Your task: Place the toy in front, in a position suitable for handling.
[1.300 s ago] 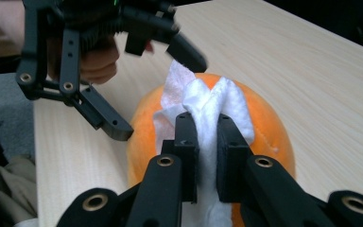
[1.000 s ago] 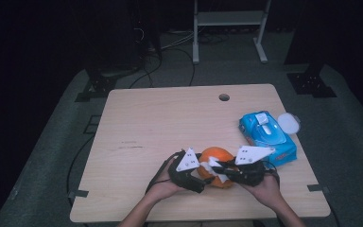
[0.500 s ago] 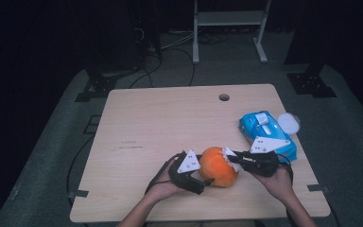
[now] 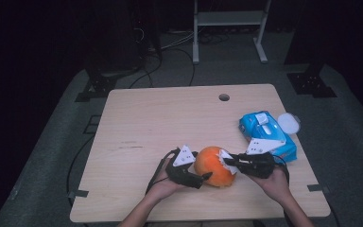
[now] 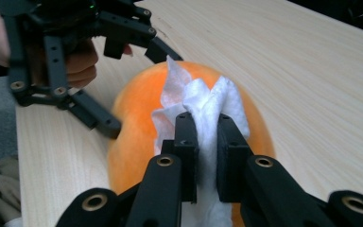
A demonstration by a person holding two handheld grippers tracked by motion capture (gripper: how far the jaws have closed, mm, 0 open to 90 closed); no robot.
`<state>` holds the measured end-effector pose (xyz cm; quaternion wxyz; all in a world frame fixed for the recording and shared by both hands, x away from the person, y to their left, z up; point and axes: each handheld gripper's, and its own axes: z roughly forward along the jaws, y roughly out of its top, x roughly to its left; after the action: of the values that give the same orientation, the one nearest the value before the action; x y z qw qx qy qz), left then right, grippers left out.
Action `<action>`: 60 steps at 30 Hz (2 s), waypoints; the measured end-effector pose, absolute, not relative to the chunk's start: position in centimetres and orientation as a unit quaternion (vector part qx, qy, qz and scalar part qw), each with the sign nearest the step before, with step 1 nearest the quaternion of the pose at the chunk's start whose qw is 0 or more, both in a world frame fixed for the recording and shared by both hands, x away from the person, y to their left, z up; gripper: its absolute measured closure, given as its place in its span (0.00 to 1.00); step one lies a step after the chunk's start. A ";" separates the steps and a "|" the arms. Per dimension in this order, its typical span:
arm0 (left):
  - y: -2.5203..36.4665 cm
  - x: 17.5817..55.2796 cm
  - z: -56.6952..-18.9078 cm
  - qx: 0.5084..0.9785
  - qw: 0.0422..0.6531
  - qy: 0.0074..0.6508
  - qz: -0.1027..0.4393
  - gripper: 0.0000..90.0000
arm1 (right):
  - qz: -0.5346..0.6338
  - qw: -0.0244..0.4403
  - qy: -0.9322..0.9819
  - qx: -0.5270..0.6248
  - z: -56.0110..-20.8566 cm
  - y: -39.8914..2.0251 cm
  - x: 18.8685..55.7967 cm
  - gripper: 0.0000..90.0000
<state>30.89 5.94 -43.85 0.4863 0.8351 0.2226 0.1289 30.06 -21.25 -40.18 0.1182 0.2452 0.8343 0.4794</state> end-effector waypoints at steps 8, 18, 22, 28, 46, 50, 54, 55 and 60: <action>5.8 30.3 -42.9 0.834 0.503 0.189 0.126 0.15 | 0.483 0.101 0.840 0.225 -40.4 -19.3 29.2 0.89; 7.6 31.4 -43.6 0.845 0.488 0.196 0.098 0.13 | 0.464 0.102 0.847 0.241 -41.2 -20.2 29.8 0.89; 6.1 30.5 -43.1 0.846 0.493 0.160 0.129 0.10 | 0.474 0.096 0.846 0.226 -40.9 -19.1 29.3 0.89; 7.5 31.3 -44.0 0.856 0.471 0.179 0.116 0.17 | 0.461 0.109 0.855 0.212 -41.1 -18.8 29.3 0.89; 8.1 31.9 -44.0 0.841 0.489 0.195 0.121 0.19 | 0.450 0.111 0.853 0.241 -41.9 -20.4 29.9 0.89; 8.2 32.0 -43.9 0.838 0.495 0.197 0.118 0.19 | 0.467 0.101 0.848 0.229 -41.5 -19.8 29.3 0.89; 7.4 31.3 -43.3 0.839 0.502 0.161 0.133 0.11 | 0.465 0.104 0.853 0.212 -41.4 -18.6 29.2 0.89; 7.2 31.2 -43.4 0.843 0.493 0.161 0.139 0.12 | 0.465 0.100 0.853 0.215 -41.5 -18.7 29.4 0.89; 8.3 32.4 -44.0 0.835 0.496 0.206 0.115 0.18 | 0.462 0.081 0.847 0.249 -42.6 -20.4 30.5 0.89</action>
<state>32.37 8.34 -43.96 0.4962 0.8355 0.2062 0.1150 30.54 -20.36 -42.58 0.0810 0.2495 0.8473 0.4618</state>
